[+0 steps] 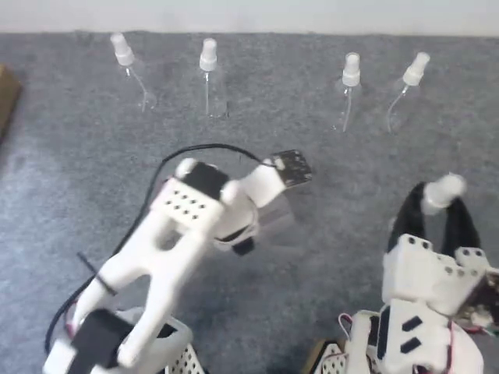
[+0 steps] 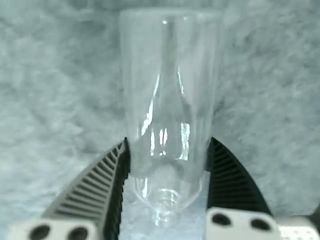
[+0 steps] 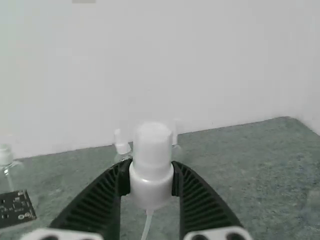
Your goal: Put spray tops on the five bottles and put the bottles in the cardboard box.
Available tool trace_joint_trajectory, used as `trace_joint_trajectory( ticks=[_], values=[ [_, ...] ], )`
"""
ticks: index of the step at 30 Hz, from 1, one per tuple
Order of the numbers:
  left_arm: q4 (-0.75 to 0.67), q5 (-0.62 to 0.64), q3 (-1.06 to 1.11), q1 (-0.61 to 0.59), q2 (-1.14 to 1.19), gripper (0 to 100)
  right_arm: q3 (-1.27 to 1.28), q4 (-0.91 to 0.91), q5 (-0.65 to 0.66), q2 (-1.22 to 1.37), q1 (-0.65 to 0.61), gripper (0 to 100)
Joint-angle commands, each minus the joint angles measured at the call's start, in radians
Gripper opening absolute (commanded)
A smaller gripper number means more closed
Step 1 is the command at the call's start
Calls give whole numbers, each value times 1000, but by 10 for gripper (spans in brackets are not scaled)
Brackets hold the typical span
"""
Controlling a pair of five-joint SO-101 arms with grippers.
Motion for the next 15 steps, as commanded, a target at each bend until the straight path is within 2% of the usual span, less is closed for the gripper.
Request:
trace_joint_trajectory(
  ticks=[1, 8, 13, 15],
  values=[
    [-18, -86, 16, -52, -112, 120, 3, -30, 21, -5, -114, 9],
    [-18, -285, 28, -104, -166, 120, 60, -65, 21, 4, -214, 9],
    [-18, -381, 28, -133, -169, 120, 153, -145, 23, 4, -245, 9],
    [-12, -460, 28, -160, -169, 120, 203, -191, 21, 4, -245, 9]
  ],
)
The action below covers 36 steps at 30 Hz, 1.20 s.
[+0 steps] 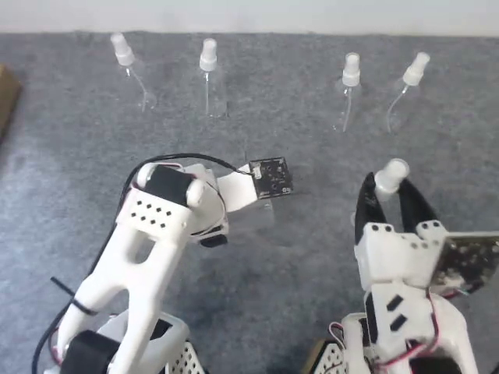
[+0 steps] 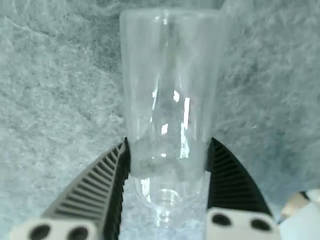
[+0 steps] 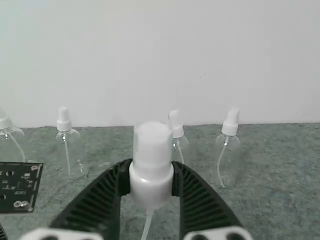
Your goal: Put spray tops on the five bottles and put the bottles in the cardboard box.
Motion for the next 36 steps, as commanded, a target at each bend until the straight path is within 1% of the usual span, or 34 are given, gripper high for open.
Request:
trace_joint_trajectory(
  ticks=[1, 9, 12, 14, 16, 19, 24, 25, 29, 31, 36],
  values=[
    [-11, -138, -8, -41, -43, 120, 54, -91, 21, 4, -12, 9],
    [-11, -522, -8, -130, -37, 126, 178, -216, 20, -4, -12, 9],
    [-21, -664, 18, -184, -40, 196, 198, -239, 20, 2, -12, 9],
    [-61, -713, 38, -216, -41, 258, 215, -254, 20, 4, -12, 9],
    [-118, -686, 54, -235, -43, 292, 232, -277, 21, 4, -12, 9],
    [-175, -661, 68, -258, -43, 297, 256, -312, 21, 4, -12, 9],
    [-183, -652, 36, -282, -44, 297, 273, -334, 21, 4, -12, 9],
    [-183, -634, 27, -284, -44, 296, 273, -334, 21, 4, -12, 9],
    [-181, -479, -16, -284, -44, 295, 273, -334, 21, 4, -12, 9],
    [-178, -420, -28, -284, -44, 295, 273, -334, 21, 2, -12, 9],
    [-86, -272, -93, -284, -44, 294, 273, -328, 21, -4, -12, 9]
  ],
)
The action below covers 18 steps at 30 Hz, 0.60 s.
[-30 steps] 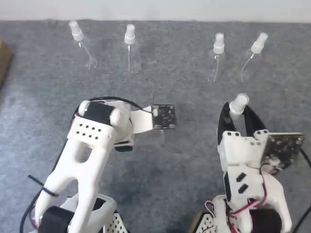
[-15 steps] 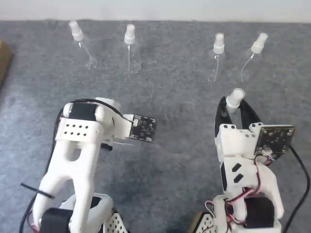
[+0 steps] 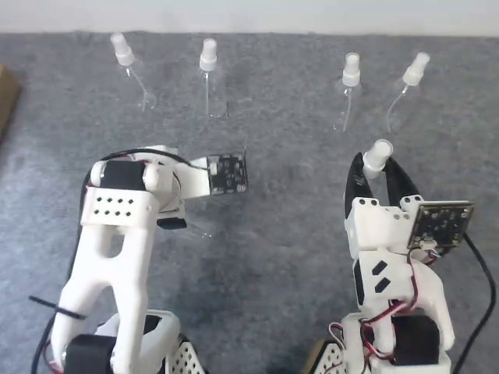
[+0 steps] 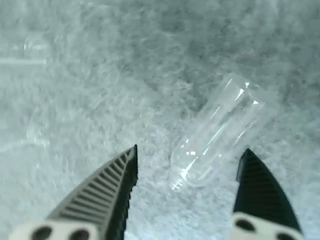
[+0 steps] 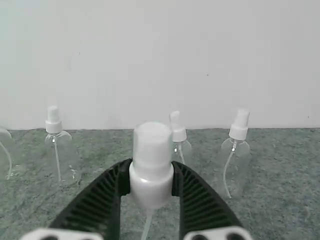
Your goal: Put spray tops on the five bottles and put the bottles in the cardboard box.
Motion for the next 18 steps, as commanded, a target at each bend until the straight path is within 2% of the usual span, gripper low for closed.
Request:
trace_joint_trajectory(
  ticks=[1, 8, 18],
  values=[
    [61, 143, -104, -5, -44, 294, -5, -21, 15, -7, -7, 9],
    [147, 744, -189, -5, -44, 294, -5, -21, 15, -8, -7, 9],
    [158, 1378, -186, -5, -44, 294, -5, -18, 15, -8, -7, 10]
  ],
)
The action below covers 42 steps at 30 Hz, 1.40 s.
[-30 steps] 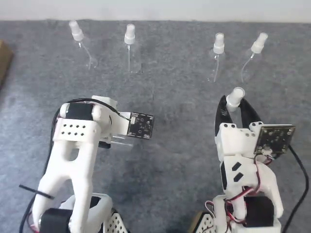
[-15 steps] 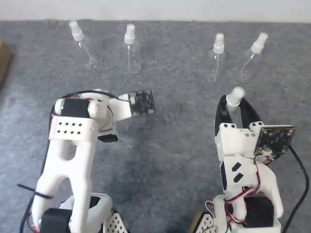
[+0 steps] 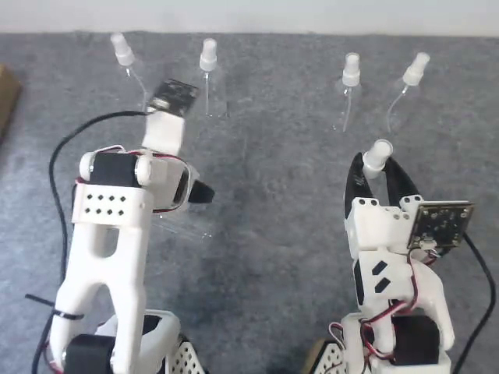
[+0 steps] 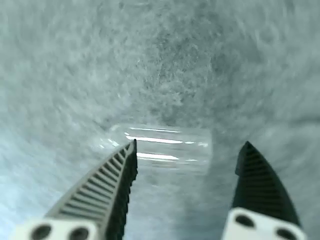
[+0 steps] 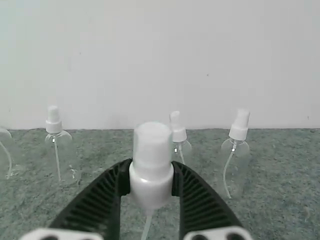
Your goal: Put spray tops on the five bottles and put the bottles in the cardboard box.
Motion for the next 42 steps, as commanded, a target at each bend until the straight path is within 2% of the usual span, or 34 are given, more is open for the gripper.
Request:
trace_joint_trajectory(
  ticks=[1, 8, 13, 20, 31, 37, 42],
  values=[
    [8, 242, -48, -9, -44, 294, -6, -18, 14, -8, -5, 10],
    [3, 555, -15, -172, -37, 294, -8, -18, 14, -8, -5, 10],
    [8, 615, 105, -199, -35, 295, -8, -18, 14, -8, -5, 10],
    [-14, 775, 191, -198, -34, 298, -9, -18, 15, -8, -5, 10],
    [-163, 793, 308, -160, -21, 298, -9, -18, 15, -8, -5, 10],
    [-187, 795, 255, -164, 233, 298, -9, -18, 15, -8, -4, 10],
    [-199, 867, 156, -161, 400, 298, -9, -16, 15, -8, -4, 10]
  ],
)
